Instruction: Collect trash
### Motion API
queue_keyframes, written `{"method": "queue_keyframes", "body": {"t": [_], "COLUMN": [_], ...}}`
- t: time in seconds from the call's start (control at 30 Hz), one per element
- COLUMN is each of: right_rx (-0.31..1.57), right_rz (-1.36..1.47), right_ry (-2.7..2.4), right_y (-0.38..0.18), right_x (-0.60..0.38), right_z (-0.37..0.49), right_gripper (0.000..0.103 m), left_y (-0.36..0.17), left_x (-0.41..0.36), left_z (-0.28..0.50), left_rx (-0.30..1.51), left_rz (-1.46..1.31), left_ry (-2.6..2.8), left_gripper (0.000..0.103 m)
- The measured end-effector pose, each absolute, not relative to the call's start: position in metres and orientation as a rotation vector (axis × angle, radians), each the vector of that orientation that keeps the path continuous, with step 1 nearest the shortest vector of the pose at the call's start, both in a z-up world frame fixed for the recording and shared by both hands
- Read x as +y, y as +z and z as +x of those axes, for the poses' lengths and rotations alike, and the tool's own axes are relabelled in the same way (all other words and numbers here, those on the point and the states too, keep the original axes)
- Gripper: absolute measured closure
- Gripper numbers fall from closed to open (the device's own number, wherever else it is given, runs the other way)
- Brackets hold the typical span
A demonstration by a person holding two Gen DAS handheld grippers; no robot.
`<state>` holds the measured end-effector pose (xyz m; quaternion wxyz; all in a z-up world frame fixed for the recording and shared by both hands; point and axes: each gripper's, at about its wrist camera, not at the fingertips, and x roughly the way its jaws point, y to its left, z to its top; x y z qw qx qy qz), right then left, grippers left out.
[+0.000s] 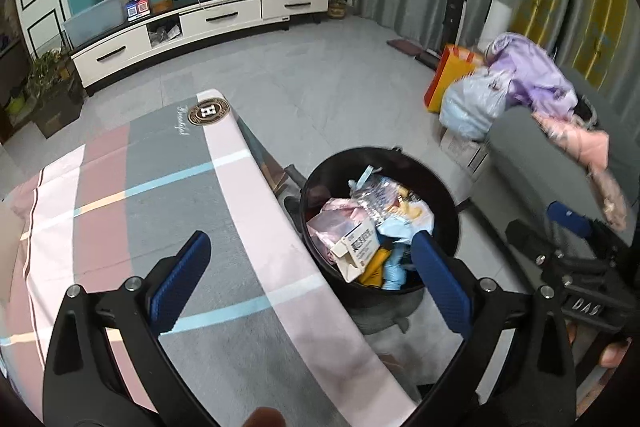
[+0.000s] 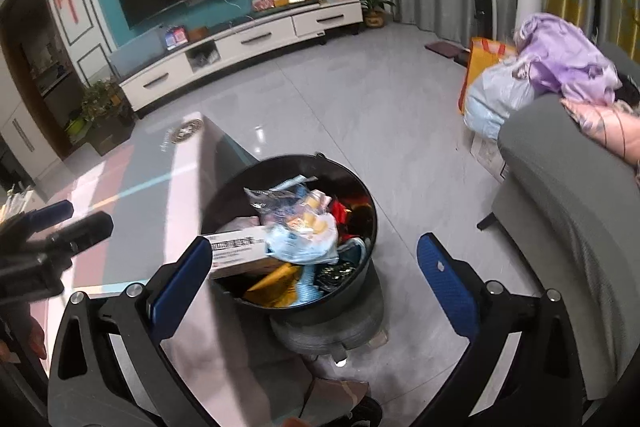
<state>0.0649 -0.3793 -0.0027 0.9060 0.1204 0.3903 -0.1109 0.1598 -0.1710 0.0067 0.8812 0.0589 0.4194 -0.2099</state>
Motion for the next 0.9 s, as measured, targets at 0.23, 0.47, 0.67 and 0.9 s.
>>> {"method": "queue_keyframes", "body": {"t": [0.23,0.47,0.67,0.9], "right_rx": [0.802,0.803,0.785,0.773], "right_rz": [0.214,0.214,0.164,0.132], "right_ry": [-0.243,-0.208,-0.232,-0.235], "right_y": [0.042,0.076,0.093,0.082], "right_x": [-0.358,-0.350,-0.337,-0.327], "right_z": [0.050,0.033,0.014,-0.003], "right_gripper": [0.003,0.003,0.003,0.003], "left_y": [0.053,0.083,0.093,0.084], "left_x": [-0.154,-0.140,-0.136,-0.130], "left_z": [0.129,0.105,0.083,0.063], "left_rx": [0.839,0.818,0.786,0.755], "left_rz": [0.117,0.072,0.103,0.156], "left_ry": [-0.370,-0.404,-0.351,-0.318], "left_gripper": [0.003,0.003,0.003,0.003]}}
